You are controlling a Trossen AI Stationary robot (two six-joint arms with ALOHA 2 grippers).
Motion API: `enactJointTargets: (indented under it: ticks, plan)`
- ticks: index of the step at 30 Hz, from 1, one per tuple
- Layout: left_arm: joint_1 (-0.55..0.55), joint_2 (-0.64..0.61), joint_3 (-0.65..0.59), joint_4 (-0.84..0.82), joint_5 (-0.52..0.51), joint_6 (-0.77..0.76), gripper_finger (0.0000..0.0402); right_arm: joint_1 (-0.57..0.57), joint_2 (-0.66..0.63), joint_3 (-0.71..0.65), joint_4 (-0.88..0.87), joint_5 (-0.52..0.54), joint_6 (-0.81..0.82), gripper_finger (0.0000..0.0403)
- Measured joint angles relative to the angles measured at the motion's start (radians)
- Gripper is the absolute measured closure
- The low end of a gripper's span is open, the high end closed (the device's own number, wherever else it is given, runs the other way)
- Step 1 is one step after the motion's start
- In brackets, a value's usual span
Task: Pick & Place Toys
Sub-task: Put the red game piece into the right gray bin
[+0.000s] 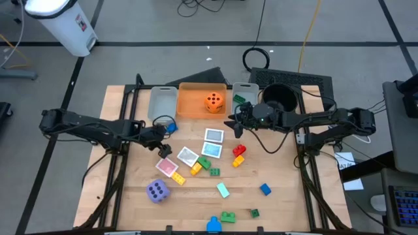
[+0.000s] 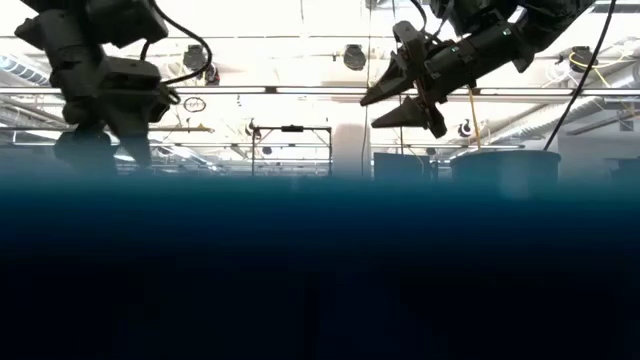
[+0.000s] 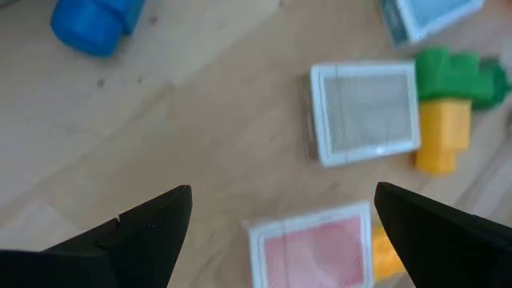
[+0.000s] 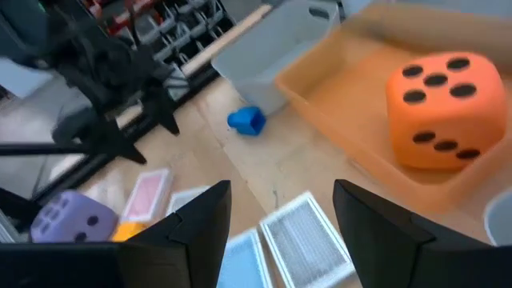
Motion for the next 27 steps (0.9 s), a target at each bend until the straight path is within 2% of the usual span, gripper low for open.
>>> enactJointTargets:
  ticks: [4,7,10,13,19,22,24,27]
  plan:
    - [0.006,0.000,0.000,0.084,-0.003,-0.075,0.0005,0.000,0.000,-0.024,0.000,-0.103,0.001,0.0193]
    - [-0.005,0.000,0.000,0.172,0.003,-0.117,0.0012,0.000,0.000,-0.033,-0.001,-0.255,-0.001,0.0193]
    - [-0.019,0.000,0.000,0.284,0.005,-0.139,0.0041,0.004,0.000,-0.033,0.002,-0.413,0.002,0.0193]
    - [-0.029,0.000,0.000,0.404,-0.027,-0.147,0.0086,0.030,-0.012,-0.033,-0.001,-0.487,-0.011,0.0193]
    - [-0.039,0.000,0.001,0.641,-0.099,-0.111,0.0168,0.124,-0.044,-0.032,-0.014,-0.496,-0.115,0.0193]
    - [-0.039,0.000,0.001,0.720,-0.123,-0.076,0.0191,0.180,-0.073,-0.012,-0.121,-0.479,-0.194,0.0193]
    - [-0.039,0.000,0.001,0.755,-0.143,-0.055,0.0202,0.218,-0.088,0.011,-0.221,-0.416,-0.285,0.0193]
    - [-0.039,0.000,0.001,0.786,-0.174,-0.026,0.0210,0.272,-0.103,0.038,-0.371,-0.261,-0.493,0.0193]
